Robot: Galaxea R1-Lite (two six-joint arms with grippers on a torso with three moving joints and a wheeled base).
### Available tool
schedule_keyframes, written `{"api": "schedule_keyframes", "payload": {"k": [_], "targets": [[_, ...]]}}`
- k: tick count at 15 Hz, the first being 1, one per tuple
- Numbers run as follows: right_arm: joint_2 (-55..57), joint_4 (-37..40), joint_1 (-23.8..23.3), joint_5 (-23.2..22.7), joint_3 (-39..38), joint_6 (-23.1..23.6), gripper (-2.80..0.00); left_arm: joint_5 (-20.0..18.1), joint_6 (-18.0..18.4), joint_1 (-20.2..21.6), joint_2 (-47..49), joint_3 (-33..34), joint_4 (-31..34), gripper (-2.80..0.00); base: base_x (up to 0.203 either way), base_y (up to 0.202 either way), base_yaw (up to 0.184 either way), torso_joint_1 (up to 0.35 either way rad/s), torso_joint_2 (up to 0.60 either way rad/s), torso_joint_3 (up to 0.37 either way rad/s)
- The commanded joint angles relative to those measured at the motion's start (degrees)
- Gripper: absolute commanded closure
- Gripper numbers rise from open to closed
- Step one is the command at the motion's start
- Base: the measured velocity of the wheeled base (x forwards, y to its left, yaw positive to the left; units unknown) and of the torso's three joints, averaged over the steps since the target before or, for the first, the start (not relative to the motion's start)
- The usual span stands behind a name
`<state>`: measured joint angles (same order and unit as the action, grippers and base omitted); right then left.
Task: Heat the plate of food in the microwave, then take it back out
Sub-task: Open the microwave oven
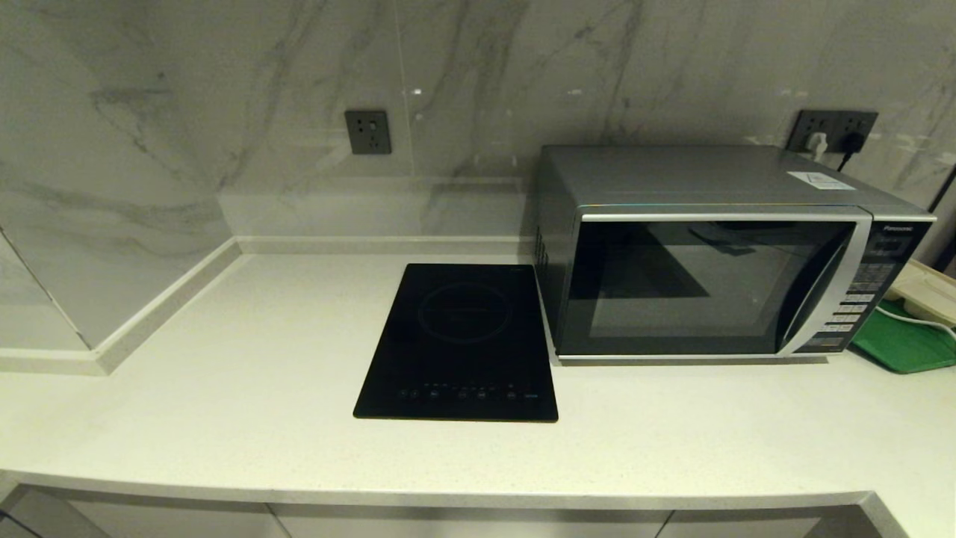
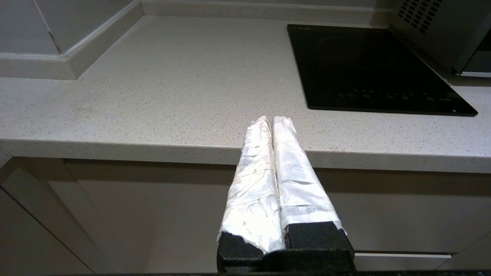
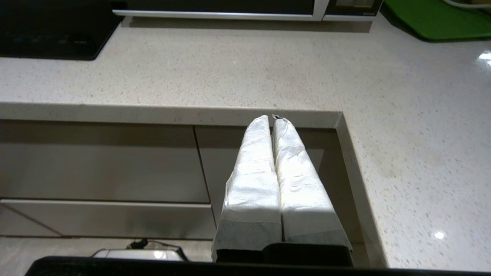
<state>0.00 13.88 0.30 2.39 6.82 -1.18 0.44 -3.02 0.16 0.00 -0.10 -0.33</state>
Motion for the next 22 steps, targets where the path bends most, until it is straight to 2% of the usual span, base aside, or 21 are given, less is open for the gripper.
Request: {"api": "schedule_keyframes", "payload": {"k": [1, 4, 6, 10, 11, 13, 14, 22], "targets": [[0.1, -4.6, 0.0, -0.2, -3.0, 0.7, 0.00, 0.0, -0.1, 0.0, 0.0, 0.0, 0.0, 0.00, 0.000, 0.000, 0.000, 0.000, 0.00, 0.000], [0.1, -4.6, 0.0, -0.1, -3.0, -0.7, 0.00, 0.0, -0.1, 0.0, 0.0, 0.0, 0.0, 0.00, 0.000, 0.000, 0.000, 0.000, 0.00, 0.000], [0.1, -4.7, 0.0, 0.2, -2.9, -5.0, 0.00, 0.0, -0.1, 0.0, 0.0, 0.0, 0.0, 0.00, 0.000, 0.000, 0.000, 0.000, 0.00, 0.000], [0.1, -4.9, 0.0, 0.6, -3.0, -4.2, 0.00, 0.0, -0.1, 0.0, 0.0, 0.0, 0.0, 0.00, 0.000, 0.000, 0.000, 0.000, 0.00, 0.000], [0.1, -4.9, 0.0, 0.6, -3.1, -2.8, 0.00, 0.0, -0.1, 0.0, 0.0, 0.0, 0.0, 0.00, 0.000, 0.000, 0.000, 0.000, 0.00, 0.000], [0.1, -5.2, 0.0, -0.8, -3.3, 3.6, 0.00, 0.0, -0.1, 0.0, 0.0, 0.0, 0.0, 0.00, 0.000, 0.000, 0.000, 0.000, 0.00, 0.000], [0.0, -5.3, 0.0, -1.8, -3.3, 4.5, 0.00, 0.0, -0.1, 0.0, 0.0, 0.0, 0.0, 0.00, 0.000, 0.000, 0.000, 0.000, 0.00, 0.000], [0.0, -5.1, 0.0, -1.7, -3.2, 0.7, 0.00, 0.0, -0.1, 0.0, 0.0, 0.0, 0.0, 0.00, 0.000, 0.000, 0.000, 0.000, 0.00, 0.000]]}}
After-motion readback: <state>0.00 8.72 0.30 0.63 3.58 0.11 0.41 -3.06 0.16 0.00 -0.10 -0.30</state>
